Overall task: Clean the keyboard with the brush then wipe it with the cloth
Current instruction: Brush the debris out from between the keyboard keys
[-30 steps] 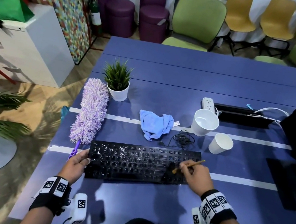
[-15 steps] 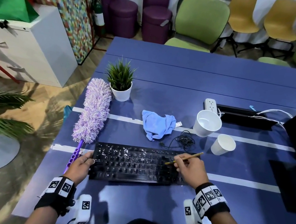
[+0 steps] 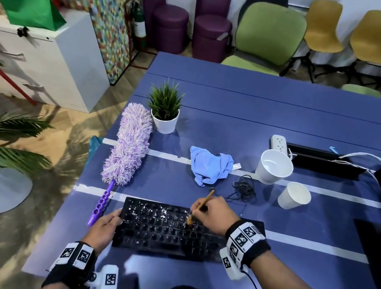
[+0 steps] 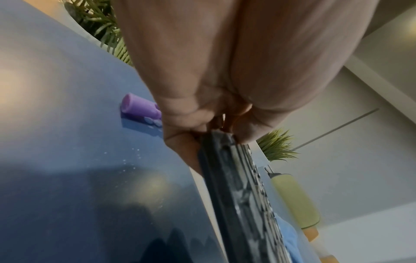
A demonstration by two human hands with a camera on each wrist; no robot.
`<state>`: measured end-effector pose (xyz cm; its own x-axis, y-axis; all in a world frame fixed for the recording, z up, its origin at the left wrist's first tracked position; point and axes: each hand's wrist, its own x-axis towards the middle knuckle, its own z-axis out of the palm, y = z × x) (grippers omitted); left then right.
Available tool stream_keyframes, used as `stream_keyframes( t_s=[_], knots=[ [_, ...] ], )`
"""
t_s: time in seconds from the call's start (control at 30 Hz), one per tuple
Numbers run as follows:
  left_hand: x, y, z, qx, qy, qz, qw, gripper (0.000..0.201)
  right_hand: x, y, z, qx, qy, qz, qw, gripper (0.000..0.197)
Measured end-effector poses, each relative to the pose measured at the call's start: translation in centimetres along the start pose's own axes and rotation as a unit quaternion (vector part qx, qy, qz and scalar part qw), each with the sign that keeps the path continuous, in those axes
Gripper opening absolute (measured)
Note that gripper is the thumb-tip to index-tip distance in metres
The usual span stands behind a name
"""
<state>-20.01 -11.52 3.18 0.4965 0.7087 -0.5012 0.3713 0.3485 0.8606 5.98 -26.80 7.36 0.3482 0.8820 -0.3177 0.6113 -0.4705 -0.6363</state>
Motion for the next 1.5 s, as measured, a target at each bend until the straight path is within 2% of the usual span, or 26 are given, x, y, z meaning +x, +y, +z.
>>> stream_keyframes(
  t_s=[0.1,0.2,0.27,0.37,0.5,0.63,0.77,0.9,0.93,1.03,1.1,1.17,1.27,1.33,1.37,1.43,1.5],
  knots=[
    [0.3,-0.3,0.2,-0.018,-0.002,-0.010,1.000,0.039,0.6,0.1,-0.6,0.013,0.028,0.003,1.000,0.013],
    [0.4,-0.3,0.5,-0.020,-0.027,-0.027,0.999,0.040,0.7,0.3,-0.2,0.021,-0.025,0.007,0.999,0.012],
    [-0.1,-0.8,-0.3,-0.030,-0.016,-0.043,0.998,0.040,1.0,-0.4,1.0,-0.010,-0.031,0.001,0.999,0.015],
    [-0.3,-0.8,-0.4,-0.027,-0.026,-0.055,0.998,0.039,1.5,-0.5,0.9,0.017,0.022,0.011,1.000,0.017],
    [-0.3,-0.6,-0.1,-0.023,-0.025,-0.062,0.997,0.040,1.5,-0.3,1.0,0.007,-0.046,0.008,0.999,0.016],
    [0.0,-0.9,0.0,-0.021,-0.021,-0.067,0.997,0.040,1.7,-0.1,0.9,0.032,0.058,0.030,0.997,0.018],
    [0.3,-1.2,-0.3,-0.014,-0.019,-0.063,0.998,0.038,1.4,-0.5,1.3,0.079,-0.001,0.021,0.997,0.015],
    [0.7,-1.4,-0.4,-0.006,-0.017,-0.059,0.998,0.037,1.7,0.0,1.4,0.049,0.086,0.041,0.994,0.019],
    [0.6,-1.4,-0.4,-0.004,-0.016,-0.058,0.998,0.037,1.8,0.0,1.2,0.064,0.086,0.040,0.993,0.017],
    [0.4,-1.3,-0.4,0.000,-0.013,-0.061,0.998,0.037,1.5,-0.3,0.9,0.079,0.028,0.032,0.996,0.014],
    [0.5,-1.4,-0.4,0.003,-0.014,-0.063,0.998,0.036,1.6,0.5,1.1,0.035,0.058,0.042,0.997,0.017],
    [0.6,-1.3,-0.4,0.004,-0.015,-0.063,0.998,0.037,1.5,1.1,0.6,0.039,0.094,0.053,0.993,0.020],
    [0.3,-0.9,-0.3,0.000,-0.020,-0.063,0.998,0.036,1.1,1.3,0.3,0.123,0.042,0.053,0.990,0.017],
    [0.3,-0.8,-0.2,-0.010,-0.019,-0.064,0.998,0.035,0.8,1.5,0.5,0.103,0.015,0.058,0.993,0.018],
    [0.3,-0.7,-0.1,-0.015,-0.019,-0.064,0.998,0.035,0.8,1.8,0.6,0.078,0.019,0.071,0.994,0.023],
    [0.2,-0.6,-0.1,-0.020,-0.022,-0.067,0.997,0.035,0.9,1.9,0.5,0.022,0.075,0.093,0.993,0.031],
    [0.1,-0.6,-0.1,-0.024,-0.026,-0.069,0.997,0.036,1.0,1.9,0.3,0.045,0.111,0.082,0.989,0.025]
  ],
)
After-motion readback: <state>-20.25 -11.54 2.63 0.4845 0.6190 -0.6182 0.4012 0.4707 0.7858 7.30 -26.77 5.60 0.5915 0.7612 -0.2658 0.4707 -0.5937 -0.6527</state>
